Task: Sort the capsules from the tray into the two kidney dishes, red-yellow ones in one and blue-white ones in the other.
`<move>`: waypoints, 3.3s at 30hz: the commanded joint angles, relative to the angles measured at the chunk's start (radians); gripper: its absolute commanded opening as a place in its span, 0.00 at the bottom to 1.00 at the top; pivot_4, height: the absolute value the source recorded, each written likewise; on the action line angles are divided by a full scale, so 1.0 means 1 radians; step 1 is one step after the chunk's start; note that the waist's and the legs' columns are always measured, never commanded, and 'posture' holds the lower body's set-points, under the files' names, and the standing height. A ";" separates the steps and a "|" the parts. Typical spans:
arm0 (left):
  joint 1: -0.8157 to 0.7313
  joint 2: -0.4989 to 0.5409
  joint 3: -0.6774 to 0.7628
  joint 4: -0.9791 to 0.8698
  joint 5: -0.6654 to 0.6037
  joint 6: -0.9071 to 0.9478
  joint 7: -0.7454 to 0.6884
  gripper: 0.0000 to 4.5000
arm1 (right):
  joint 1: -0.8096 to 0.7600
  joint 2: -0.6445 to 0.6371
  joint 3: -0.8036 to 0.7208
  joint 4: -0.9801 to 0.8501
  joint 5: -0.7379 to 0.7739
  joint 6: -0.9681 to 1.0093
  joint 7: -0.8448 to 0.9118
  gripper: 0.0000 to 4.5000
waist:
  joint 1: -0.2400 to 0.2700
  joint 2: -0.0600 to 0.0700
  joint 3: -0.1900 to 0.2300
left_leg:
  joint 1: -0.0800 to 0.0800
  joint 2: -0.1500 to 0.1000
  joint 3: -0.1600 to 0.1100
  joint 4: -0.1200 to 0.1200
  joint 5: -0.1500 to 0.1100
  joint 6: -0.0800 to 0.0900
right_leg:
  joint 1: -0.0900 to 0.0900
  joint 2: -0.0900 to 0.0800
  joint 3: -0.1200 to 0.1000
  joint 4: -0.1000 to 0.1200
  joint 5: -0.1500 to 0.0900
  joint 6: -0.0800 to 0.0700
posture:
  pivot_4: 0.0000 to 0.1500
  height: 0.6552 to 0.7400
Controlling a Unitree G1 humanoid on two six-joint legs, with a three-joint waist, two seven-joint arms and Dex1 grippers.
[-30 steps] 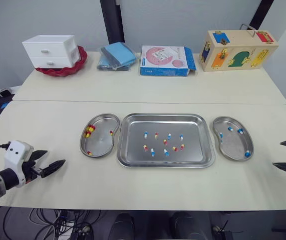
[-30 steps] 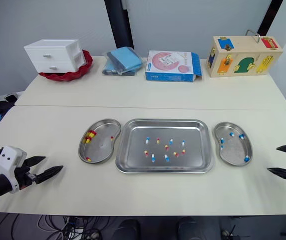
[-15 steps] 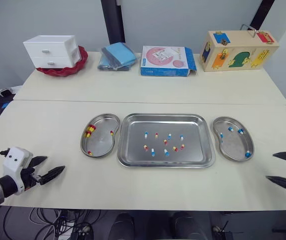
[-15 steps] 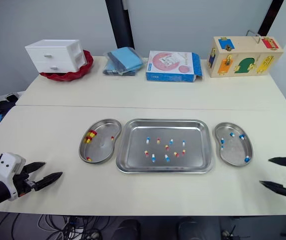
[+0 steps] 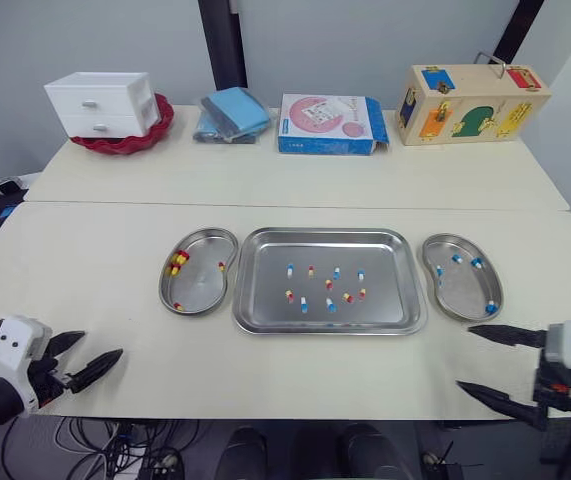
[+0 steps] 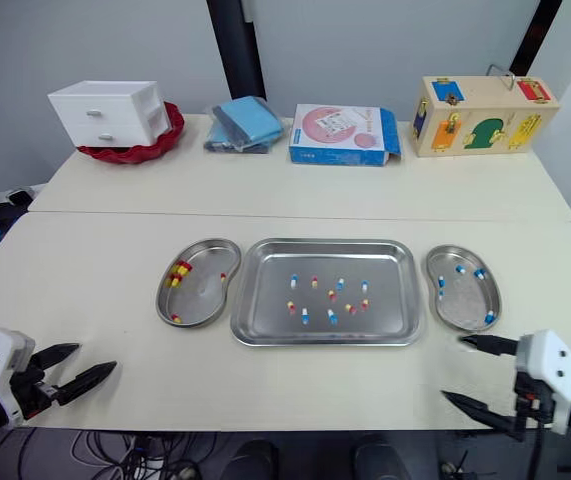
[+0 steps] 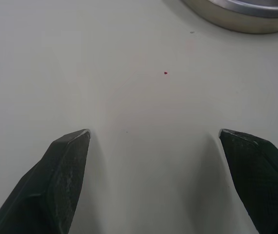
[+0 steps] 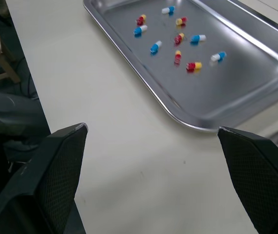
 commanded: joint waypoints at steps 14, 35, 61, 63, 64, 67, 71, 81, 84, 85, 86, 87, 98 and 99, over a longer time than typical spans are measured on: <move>0.178 -0.099 0.019 -0.540 -0.147 0.184 0.080 0.97 | -0.122 0.075 0.231 0.014 -0.053 -0.098 -0.133 1.00 | 0.021 -0.001 0.000 | 0.000 0.000 0.000 0.000 0.000 0.000 | 0.000 0.000 0.000 0.000 0.000 0.000 | 1.00 1.00; -0.689 -0.038 -0.657 -0.342 0.001 0.292 0.096 0.63 | -0.049 0.047 0.237 -0.065 -0.030 -0.048 -0.188 1.00 | 0.023 0.000 0.000 | -0.001 -0.001 -0.002 0.001 0.000 0.000 | 0.001 0.001 -0.001 0.000 0.000 0.000 | 1.00 1.00; -0.951 -0.174 -0.937 0.010 0.270 0.221 -0.069 0.63 | 0.033 0.067 0.255 -0.099 -0.046 -0.079 -0.254 1.00 | 0.024 0.000 0.000 | -0.002 -0.001 -0.003 0.002 0.000 0.000 | 0.000 0.001 -0.002 0.001 0.000 0.000 | 1.00 1.00; -0.952 -0.179 -0.942 0.013 0.282 0.223 -0.070 0.63 | 0.038 0.066 0.254 -0.100 -0.046 -0.081 -0.257 1.00 | 0.024 0.000 0.000 | -0.002 -0.001 -0.003 0.002 0.000 0.000 | 0.000 0.001 -0.002 0.001 0.000 0.000 | 1.00 1.00; -0.953 -0.179 -0.948 0.015 0.292 0.218 -0.071 0.63 | 0.040 0.066 0.253 -0.100 -0.046 -0.082 -0.258 1.00 | 0.024 0.000 0.000 | -0.002 -0.001 -0.003 0.002 0.000 0.000 | 0.000 0.001 -0.002 0.001 0.000 0.000 | 1.00 1.00; -0.950 -0.180 -0.960 0.022 0.317 0.214 -0.075 0.63 | 0.044 0.065 0.252 -0.102 -0.044 -0.083 -0.261 1.00 | 0.024 0.000 0.000 | -0.002 -0.001 -0.003 0.002 0.000 0.000 | 0.000 0.001 -0.002 0.001 0.000 0.000 | 1.00 1.00; -0.945 -0.184 -0.967 0.027 0.330 0.223 -0.083 0.59 | 0.051 0.064 0.248 -0.105 -0.043 -0.084 -0.263 1.00 | 0.024 0.000 0.000 | -0.002 -0.001 -0.003 0.002 0.000 0.000 | 0.000 0.001 -0.002 0.001 0.000 0.000 | 1.00 1.00; -0.945 -0.207 -0.991 0.050 0.390 0.189 -0.076 0.09 | 0.063 0.064 0.245 -0.113 -0.041 -0.081 -0.267 1.00 | 0.025 0.001 0.000 | -0.001 -0.001 -0.003 0.002 0.000 0.000 | 0.001 0.001 -0.002 0.001 0.000 0.000 | 1.00 1.00; -0.943 -0.207 -0.991 0.058 0.401 0.176 -0.074 0.09 | 0.065 0.064 0.243 -0.114 -0.041 -0.080 -0.268 1.00 | 0.025 0.001 0.000 | -0.001 -0.001 -0.003 0.002 0.000 0.000 | 0.002 0.001 -0.002 0.001 0.000 0.000 | 1.00 1.00; -0.942 -0.209 -0.989 0.059 0.402 0.175 -0.073 0.08 | 0.065 0.064 0.243 -0.114 -0.040 -0.080 -0.268 1.00 | 0.025 0.001 0.000 | 0.000 -0.001 -0.003 0.002 0.000 0.000 | 0.002 0.001 -0.002 0.001 0.000 0.000 | 1.00 1.00; -0.943 -0.210 -0.983 0.060 0.402 0.170 -0.072 0.08 | 0.066 0.064 0.243 -0.113 -0.041 -0.081 -0.268 1.00 | 0.025 0.001 0.000 | 0.000 -0.001 -0.003 0.002 0.000 0.000 | 0.002 0.001 -0.002 0.001 0.000 0.000 | 1.00 1.00; -0.944 -0.209 -0.974 0.057 0.400 0.168 -0.070 0.08 | 0.066 0.064 0.243 -0.114 -0.042 -0.081 -0.270 1.00 | 0.025 0.001 -0.001 | 0.000 -0.001 -0.003 0.003 0.000 0.000 | 0.002 0.001 -0.002 0.001 0.000 0.000 | 1.00 1.00; -0.929 -0.072 -0.730 -0.230 0.216 0.398 -0.087 0.08 | 0.042 0.069 0.251 -0.106 -0.042 -0.115 -0.268 1.00 | 0.022 0.001 0.000 | -0.002 -0.001 -0.003 0.002 0.000 0.000 | 0.000 0.001 -0.002 0.001 0.000 0.000 | 1.00 1.00; -0.917 -0.043 -0.694 -0.245 0.200 0.428 -0.085 0.08 | 0.033 0.070 0.257 -0.103 -0.043 -0.121 -0.265 1.00 | 0.022 0.001 0.000 | -0.002 -0.001 -0.003 0.002 0.000 0.000 | 0.000 0.001 -0.002 0.001 0.000 0.000 | 1.00 1.00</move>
